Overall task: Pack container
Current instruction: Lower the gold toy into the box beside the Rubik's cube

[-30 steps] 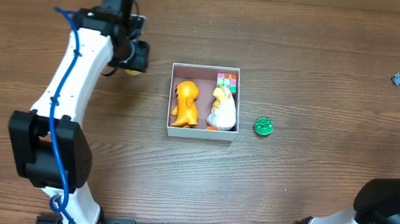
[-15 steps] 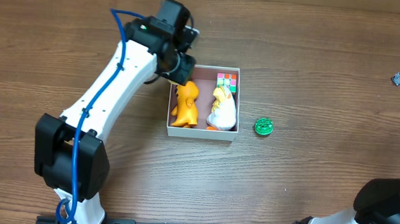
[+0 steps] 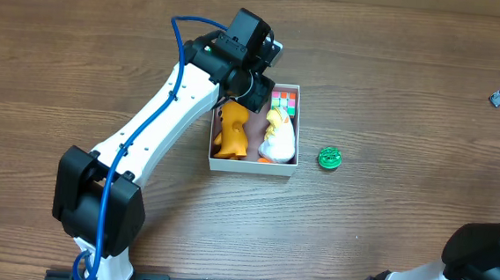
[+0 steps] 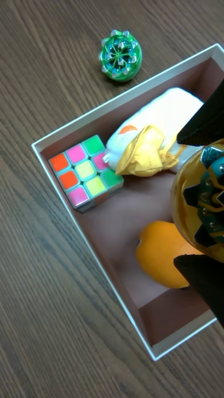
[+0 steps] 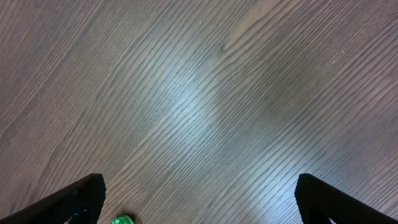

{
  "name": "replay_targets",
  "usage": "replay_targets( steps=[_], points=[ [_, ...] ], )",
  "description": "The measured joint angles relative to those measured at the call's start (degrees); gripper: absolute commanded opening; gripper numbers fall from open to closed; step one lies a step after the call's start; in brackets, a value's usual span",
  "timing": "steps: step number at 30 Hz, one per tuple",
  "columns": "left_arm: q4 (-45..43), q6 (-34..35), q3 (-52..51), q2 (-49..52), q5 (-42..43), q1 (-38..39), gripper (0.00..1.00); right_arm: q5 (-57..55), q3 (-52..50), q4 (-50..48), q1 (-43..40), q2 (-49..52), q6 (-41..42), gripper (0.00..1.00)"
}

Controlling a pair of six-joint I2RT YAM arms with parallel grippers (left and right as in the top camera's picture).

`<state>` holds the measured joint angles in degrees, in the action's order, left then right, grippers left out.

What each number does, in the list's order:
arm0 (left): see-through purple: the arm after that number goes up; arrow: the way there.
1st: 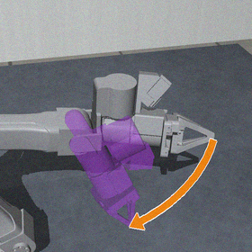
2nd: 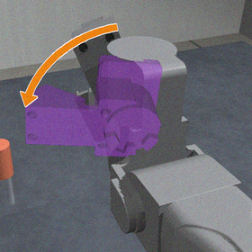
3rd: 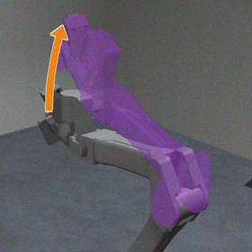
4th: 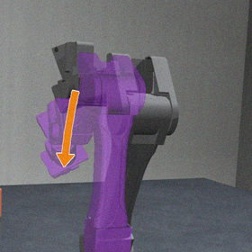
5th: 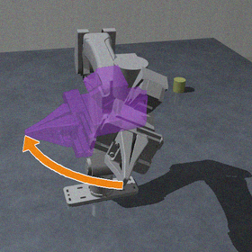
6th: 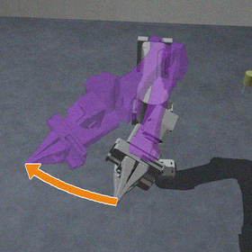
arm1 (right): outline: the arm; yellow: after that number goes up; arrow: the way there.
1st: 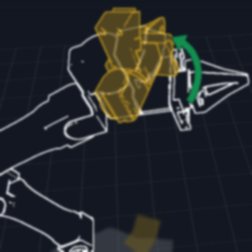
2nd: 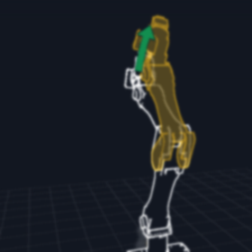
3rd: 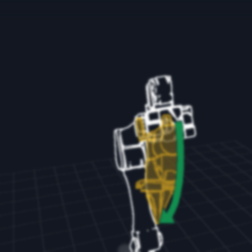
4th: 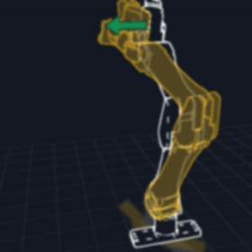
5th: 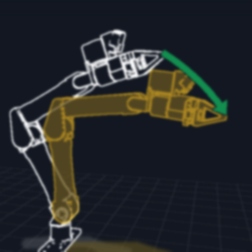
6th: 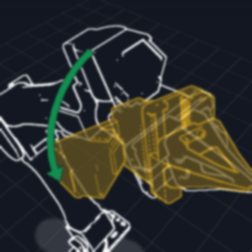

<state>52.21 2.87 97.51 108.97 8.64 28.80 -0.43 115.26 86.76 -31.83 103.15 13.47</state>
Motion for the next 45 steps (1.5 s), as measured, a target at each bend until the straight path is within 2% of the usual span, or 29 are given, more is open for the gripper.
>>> replay_targets(
  steps=[19, 20, 22, 27, 45],
  points=[
    [-1.6, 0.2, -2.4, 8.5, 3.3, 0.0, 0.51, 0.0, 0.0, 0.0, 0.0, 0.0, 0.0, 1.00],
    [-1.6, 0.2, -2.4, 8.5, 3.3, 0.0, 0.52, 0.0, 0.0, 0.0, 0.0, 0.0, 0.0, 1.00],
    [-1.6, 0.2, -2.4, 8.5, 3.3, 0.0, 0.61, 0.0, 0.0, 0.0, 0.0, 0.0, 0.0, 1.00],
    [-1.6, 0.6, -2.4, 8.5, 3.4, 0.0, 0.67, 0.0, 0.0, 0.0, 0.0, 0.0, 0.0, 1.00],
    [-1.3, 1.3, -1.4, 8.5, 3.4, -0.4, 0.72, 0.0, 0.0, 0.0, 0.0, 0.0, 0.0, 1.00]
  ],
)
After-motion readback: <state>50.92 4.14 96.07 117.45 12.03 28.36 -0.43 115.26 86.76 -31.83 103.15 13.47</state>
